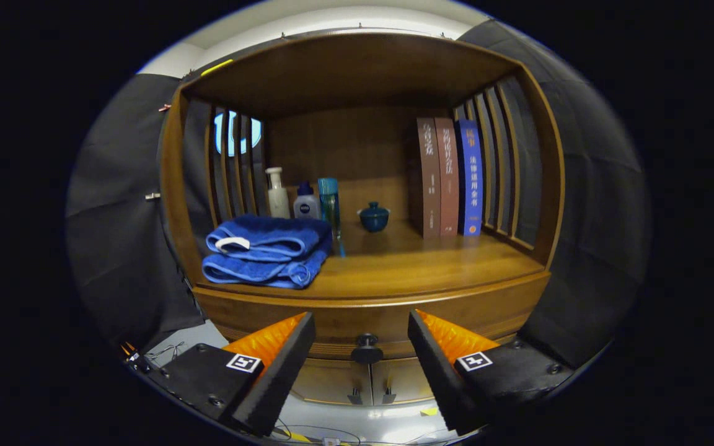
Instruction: Pull open the drawer, take out the items inside it, and place them on the countertop above the cabinet.
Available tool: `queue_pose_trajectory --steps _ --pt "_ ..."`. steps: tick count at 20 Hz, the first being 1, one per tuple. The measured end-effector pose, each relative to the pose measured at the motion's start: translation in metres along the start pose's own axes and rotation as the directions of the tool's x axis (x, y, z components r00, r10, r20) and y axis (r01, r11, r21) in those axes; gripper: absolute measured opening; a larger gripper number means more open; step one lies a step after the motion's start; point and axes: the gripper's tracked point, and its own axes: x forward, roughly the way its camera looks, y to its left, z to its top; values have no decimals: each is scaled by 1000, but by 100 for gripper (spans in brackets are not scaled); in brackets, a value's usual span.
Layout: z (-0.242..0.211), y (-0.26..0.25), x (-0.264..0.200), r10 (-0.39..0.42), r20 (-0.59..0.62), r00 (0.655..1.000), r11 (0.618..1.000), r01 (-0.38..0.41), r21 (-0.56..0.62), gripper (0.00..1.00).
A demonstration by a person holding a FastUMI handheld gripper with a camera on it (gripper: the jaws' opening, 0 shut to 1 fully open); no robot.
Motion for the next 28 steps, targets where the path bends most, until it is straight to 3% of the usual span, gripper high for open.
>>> queue_pose_trajectory --steps 9,15,17,28 --pt "-60 -12 56 -38 -112 993 999 38 2 95" --pt "-72 -9 63 -41 -149 988 999 39 -16 42" --pt "-71 -8 63 -40 -155 987 999 37 -27 30" --pt "-75 -8 39 -34 -181 983 999 28 -35 30"
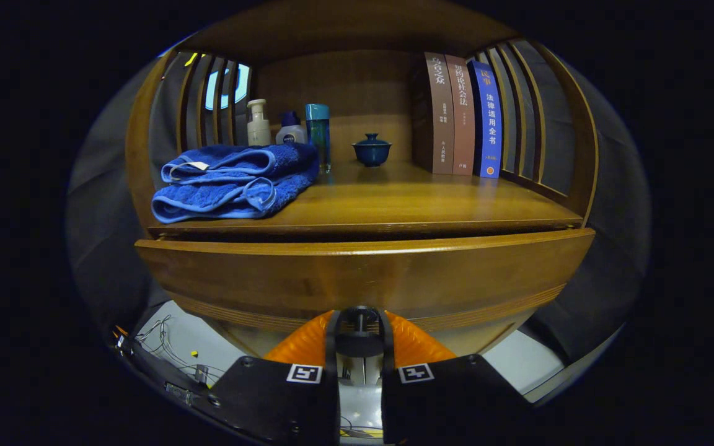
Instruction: Pull open the drawer, take out the items inside it, and place them on the countertop above the cabinet.
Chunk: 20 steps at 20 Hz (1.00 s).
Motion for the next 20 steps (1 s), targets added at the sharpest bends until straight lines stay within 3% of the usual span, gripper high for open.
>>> queue_pose_trajectory --steps 20 --pt "-50 -3 -105 -13 -64 998 1000 13 4 30"
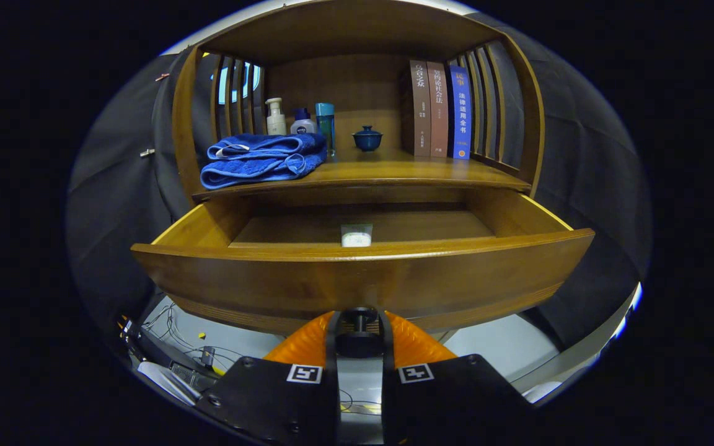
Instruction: Pull open the drawer, take out the items inside it, and place them on the countertop above the cabinet.
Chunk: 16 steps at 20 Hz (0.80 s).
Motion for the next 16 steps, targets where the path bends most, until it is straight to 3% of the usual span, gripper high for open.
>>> queue_pose_trajectory --steps 16 --pt "-34 3 -40 8 -53 999 1000 -7 23 30"
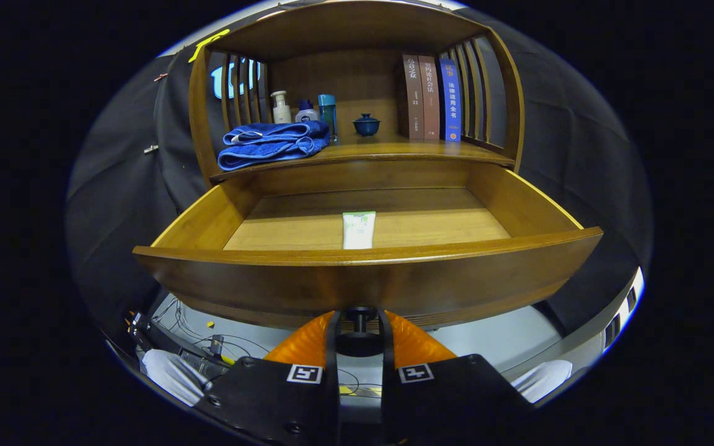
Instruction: Pull open the drawer, take out the items inside it, and place them on the countertop above the cabinet.
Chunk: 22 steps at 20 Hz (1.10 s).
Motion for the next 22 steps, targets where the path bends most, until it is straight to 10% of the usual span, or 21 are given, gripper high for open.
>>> queue_pose_trajectory --steps 3,7,22 --pt "-2 0 -7 -2 1 1000 1000 2 2 41" --pt "31 -5 -40 -35 84 996 999 35 7 100" --pt "106 15 79 4 -223 975 999 8 49 100"
